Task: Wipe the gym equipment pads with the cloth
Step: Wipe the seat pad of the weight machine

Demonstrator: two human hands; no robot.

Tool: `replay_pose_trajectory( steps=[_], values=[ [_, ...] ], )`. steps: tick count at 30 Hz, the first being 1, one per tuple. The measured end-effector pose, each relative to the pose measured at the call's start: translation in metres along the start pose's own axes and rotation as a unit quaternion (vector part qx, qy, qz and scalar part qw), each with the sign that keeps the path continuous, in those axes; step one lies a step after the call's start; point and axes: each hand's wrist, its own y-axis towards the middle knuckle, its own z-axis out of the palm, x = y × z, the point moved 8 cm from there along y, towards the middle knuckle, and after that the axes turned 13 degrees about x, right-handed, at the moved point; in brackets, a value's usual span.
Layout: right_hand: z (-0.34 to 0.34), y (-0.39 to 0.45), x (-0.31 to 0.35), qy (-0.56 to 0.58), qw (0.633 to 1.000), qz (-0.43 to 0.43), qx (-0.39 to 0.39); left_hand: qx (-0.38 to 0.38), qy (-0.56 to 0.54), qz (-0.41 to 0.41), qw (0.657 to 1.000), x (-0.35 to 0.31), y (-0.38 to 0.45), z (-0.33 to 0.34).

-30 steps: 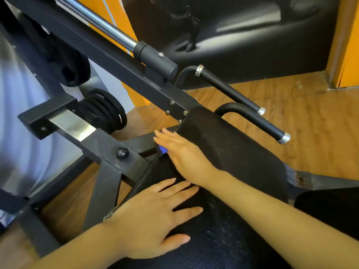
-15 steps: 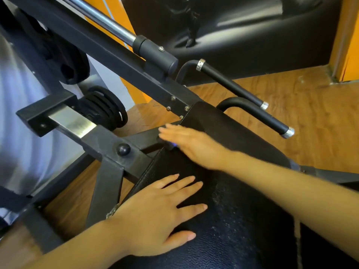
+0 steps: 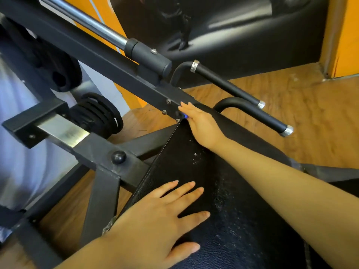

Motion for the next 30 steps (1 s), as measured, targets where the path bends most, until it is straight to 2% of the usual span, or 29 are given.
replay_pose_trajectory(
  steps=[5, 11, 13, 17, 19, 25, 30],
  values=[
    [-0.006, 0.002, -0.012, 0.017, 0.996, 0.078, -0.027, 0.002, 0.008, -0.001, 1.000, 0.002, -0.001, -0.003],
    [-0.030, -0.033, -0.073, 0.016, 0.964, 0.256, -0.068, 0.009, 0.003, -0.006, 1.000, 0.002, -0.003, -0.003],
    [-0.030, -0.040, -0.066, 0.006, 0.967, 0.244, -0.066, 0.009, 0.007, -0.001, 1.000, 0.002, -0.003, -0.002],
    [-0.006, -0.022, 0.002, -0.004, 0.996, 0.087, -0.011, 0.014, 0.015, 0.008, 1.000, 0.003, 0.000, -0.001],
    [0.001, -0.010, 0.013, -0.010, 0.999, 0.048, -0.003, 0.016, 0.017, 0.009, 1.000, 0.003, 0.002, 0.002],
    [-0.013, -0.013, -0.020, 0.047, 0.991, 0.117, -0.055, 0.029, 0.036, 0.011, 0.999, 0.003, 0.007, 0.009],
    [-0.033, -0.076, -0.083, 0.023, 0.973, 0.206, -0.098, 0.016, 0.024, 0.002, 1.000, 0.004, 0.002, 0.004]
  ],
)
